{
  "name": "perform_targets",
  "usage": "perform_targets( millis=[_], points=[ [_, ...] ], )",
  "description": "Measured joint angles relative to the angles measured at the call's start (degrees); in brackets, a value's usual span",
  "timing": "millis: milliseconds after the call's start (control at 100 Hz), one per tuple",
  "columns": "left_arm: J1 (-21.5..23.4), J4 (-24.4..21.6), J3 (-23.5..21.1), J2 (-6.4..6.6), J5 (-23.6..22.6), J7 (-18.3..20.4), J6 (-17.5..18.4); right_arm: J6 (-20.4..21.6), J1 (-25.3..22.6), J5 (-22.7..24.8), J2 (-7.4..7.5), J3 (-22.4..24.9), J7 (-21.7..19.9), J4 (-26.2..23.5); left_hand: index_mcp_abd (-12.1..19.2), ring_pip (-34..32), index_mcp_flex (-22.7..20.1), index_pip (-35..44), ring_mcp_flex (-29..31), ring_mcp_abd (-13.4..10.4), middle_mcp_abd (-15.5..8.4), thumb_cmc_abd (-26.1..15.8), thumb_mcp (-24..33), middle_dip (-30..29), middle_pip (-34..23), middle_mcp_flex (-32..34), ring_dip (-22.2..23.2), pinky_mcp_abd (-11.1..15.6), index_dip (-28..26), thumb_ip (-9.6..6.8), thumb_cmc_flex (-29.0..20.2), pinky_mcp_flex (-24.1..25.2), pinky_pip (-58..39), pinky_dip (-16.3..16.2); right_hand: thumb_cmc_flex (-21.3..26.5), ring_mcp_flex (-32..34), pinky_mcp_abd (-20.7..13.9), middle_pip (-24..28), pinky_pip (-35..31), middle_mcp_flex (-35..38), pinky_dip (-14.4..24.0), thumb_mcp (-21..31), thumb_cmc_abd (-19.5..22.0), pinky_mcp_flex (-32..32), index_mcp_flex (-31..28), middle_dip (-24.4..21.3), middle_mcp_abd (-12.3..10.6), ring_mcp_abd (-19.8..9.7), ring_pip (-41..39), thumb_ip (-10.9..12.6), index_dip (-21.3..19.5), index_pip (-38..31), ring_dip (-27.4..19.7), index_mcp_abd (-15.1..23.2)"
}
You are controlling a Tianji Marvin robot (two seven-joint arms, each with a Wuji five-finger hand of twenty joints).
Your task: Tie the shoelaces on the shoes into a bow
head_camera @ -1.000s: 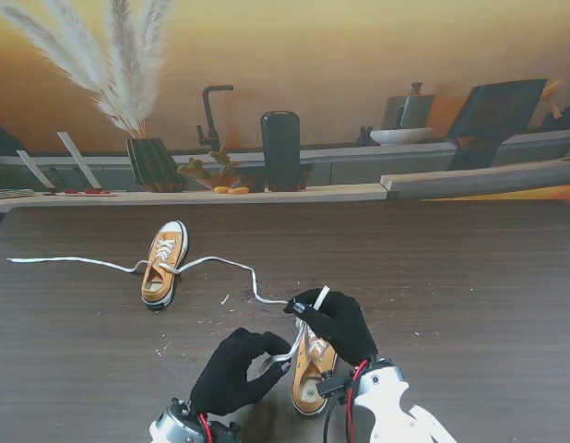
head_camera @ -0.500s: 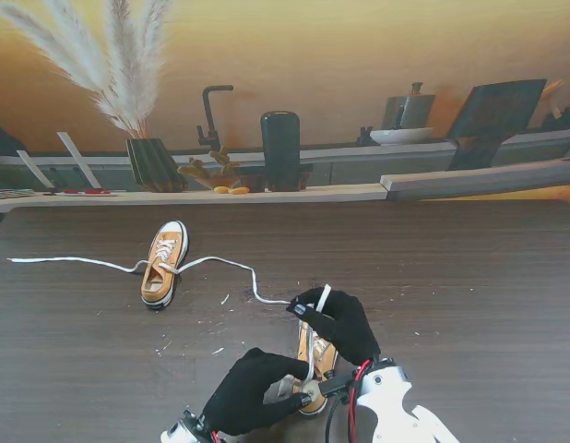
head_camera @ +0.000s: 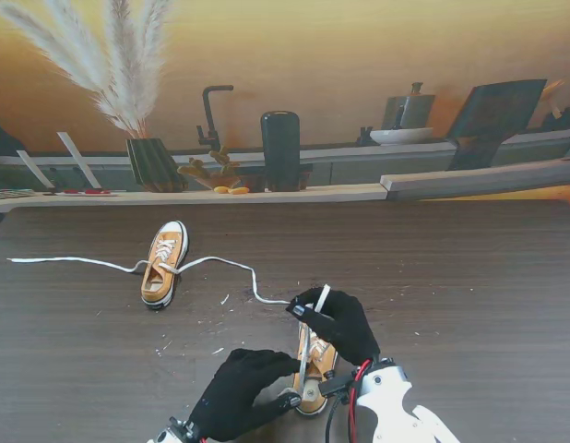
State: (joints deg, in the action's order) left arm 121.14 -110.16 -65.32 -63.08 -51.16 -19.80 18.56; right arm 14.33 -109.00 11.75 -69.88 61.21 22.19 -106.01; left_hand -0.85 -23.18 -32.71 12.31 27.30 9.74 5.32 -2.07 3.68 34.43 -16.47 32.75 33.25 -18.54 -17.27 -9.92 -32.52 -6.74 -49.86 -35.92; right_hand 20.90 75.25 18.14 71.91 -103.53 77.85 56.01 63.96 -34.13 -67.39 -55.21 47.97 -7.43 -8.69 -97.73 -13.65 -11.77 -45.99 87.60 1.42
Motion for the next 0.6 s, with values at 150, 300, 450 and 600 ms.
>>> perform_targets(
  millis=[150,300,450,600],
  points=[
    [1.7,-2.4,-0.6,0.52,-5.0,0.4,-6.6,0.0,-0.1,0.0,0.01,0.1,0.0,-0.1,-0.5,1.5,0.8,-2.2,-2.1,-0.6,0.0,-0.6,-1.0,-0.5,1.4,-2.4,0.0,0.1,1.5,0.17,1.0,0.9,1.5,-0.4,0.0,0.0,0.0,0.0,0.0,0.0,0.0,0.0,0.0,0.0,0.0,0.0,0.0,0.0,0.0,0.0,0.1,0.0,0.0,0.0],
    [3.1,-3.4,-1.3,0.64,-4.3,0.4,-8.3,0.1,-0.3,0.1,0.01,0.4,0.0,-0.3,-0.5,1.5,0.8,-2.5,-2.2,-0.6,0.0,-0.6,-1.0,-0.8,1.5,-2.5,0.0,0.1,2.3,0.17,0.9,0.9,1.9,-0.7,0.0,0.0,0.0,0.0,0.0,0.0,0.0,0.0,0.0,0.0,0.0,0.0,0.0,0.0,0.0,0.0,0.5,-0.1,0.0,0.0],
    [3.8,-3.5,-1.6,0.44,-4.4,-3.2,-11.2,0.3,-0.6,0.1,0.03,0.6,0.1,-0.4,-0.4,1.5,1.6,-1.8,-2.2,-0.6,0.0,0.0,-0.9,-0.8,1.5,-2.5,0.0,0.1,2.3,-0.14,-2.7,0.9,2.0,-1.6,0.0,0.0,0.0,0.0,0.0,0.0,0.0,0.0,0.0,0.0,0.3,0.0,0.0,0.0,0.0,0.0,0.5,-0.1,0.0,0.0],
    [1.2,-0.5,-0.5,-0.50,1.1,-7.0,-9.8,0.9,-1.0,0.5,0.09,0.9,0.1,-0.7,-0.4,1.5,2.2,0.0,-2.0,-0.6,0.1,4.7,-1.5,-0.8,0.7,-2.5,0.0,1.5,0.9,-0.10,-3.3,0.3,2.0,-1.9,0.0,0.0,0.0,0.0,0.0,0.0,0.0,0.0,0.0,0.0,0.4,0.0,0.0,0.0,0.0,0.0,0.6,-0.1,0.0,0.0]
  ],
)
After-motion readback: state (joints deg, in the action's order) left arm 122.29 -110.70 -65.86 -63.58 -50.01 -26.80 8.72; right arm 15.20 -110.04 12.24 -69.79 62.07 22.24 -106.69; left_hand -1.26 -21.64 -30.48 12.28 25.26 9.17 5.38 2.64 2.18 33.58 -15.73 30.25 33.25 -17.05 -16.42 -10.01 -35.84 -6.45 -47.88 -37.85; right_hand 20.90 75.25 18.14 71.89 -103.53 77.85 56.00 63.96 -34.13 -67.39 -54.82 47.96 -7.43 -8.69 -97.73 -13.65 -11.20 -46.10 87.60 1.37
